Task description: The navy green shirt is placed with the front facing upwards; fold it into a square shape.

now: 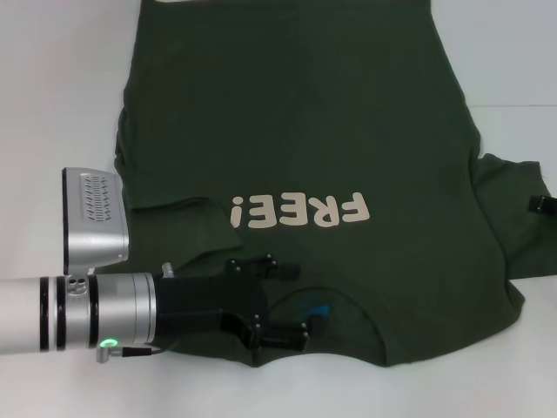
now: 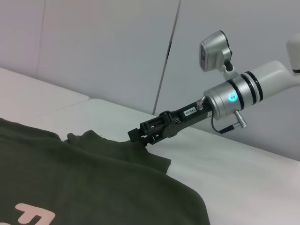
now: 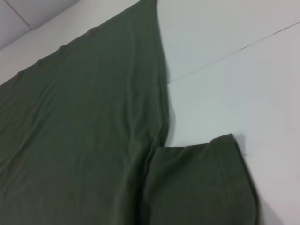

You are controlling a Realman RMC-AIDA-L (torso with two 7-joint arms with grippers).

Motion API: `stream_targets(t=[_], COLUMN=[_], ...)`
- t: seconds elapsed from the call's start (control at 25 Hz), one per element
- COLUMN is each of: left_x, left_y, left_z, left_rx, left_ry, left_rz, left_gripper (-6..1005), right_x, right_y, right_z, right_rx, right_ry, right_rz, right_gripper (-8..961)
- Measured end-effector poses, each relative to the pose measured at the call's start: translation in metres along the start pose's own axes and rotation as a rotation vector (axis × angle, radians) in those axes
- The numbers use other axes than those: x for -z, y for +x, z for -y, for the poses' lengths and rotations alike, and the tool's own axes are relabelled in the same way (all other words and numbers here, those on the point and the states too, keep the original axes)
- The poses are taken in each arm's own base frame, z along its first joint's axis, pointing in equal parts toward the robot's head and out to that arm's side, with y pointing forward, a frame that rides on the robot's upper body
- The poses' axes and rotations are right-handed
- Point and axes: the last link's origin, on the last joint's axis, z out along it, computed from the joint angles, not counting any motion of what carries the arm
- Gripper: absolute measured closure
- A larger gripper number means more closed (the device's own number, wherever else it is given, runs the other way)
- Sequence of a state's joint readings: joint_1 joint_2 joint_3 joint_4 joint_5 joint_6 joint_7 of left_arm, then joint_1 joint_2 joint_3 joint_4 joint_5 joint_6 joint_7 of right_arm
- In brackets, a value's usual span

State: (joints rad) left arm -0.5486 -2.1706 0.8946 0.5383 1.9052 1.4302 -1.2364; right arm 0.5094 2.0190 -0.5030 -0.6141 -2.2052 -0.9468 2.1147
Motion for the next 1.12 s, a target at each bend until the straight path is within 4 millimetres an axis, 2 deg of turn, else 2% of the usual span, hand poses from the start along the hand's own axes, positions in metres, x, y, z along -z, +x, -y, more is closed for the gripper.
stream_targets(t=[0.36, 0.8, 1.0, 1.12], left_x=[0.001, 0.0032, 0.0038, 0.004], left_y=[-0.0019, -0.0023, -0.0021, -0.0019], left_z=[0.0016, 0.0034, 0.0039, 0.0042], left_rx=[0.005, 0.013, 0.014, 0.015], left_ry=[0.016, 0.032, 0.036, 0.037], left_rz=[0.003, -0.005, -0.008, -0.009], left_gripper=[68, 73, 76, 77], right_x=[-0.0046, -0.0038, -0.0021, -0.0014], right_y=[0.0022, -0.0025, -0.002, -0.0021], right_z=[-0.0055, -0.0087, -0.0071, -0.0065], right_rx=[-0.019, -0.05, -0.07, -0.077], right_ry=[-0.025, -0.054, -0.058, -0.061], right_rz=[-0.015, 0.02, 0.035, 0.044], right_gripper=[111, 537, 782, 845])
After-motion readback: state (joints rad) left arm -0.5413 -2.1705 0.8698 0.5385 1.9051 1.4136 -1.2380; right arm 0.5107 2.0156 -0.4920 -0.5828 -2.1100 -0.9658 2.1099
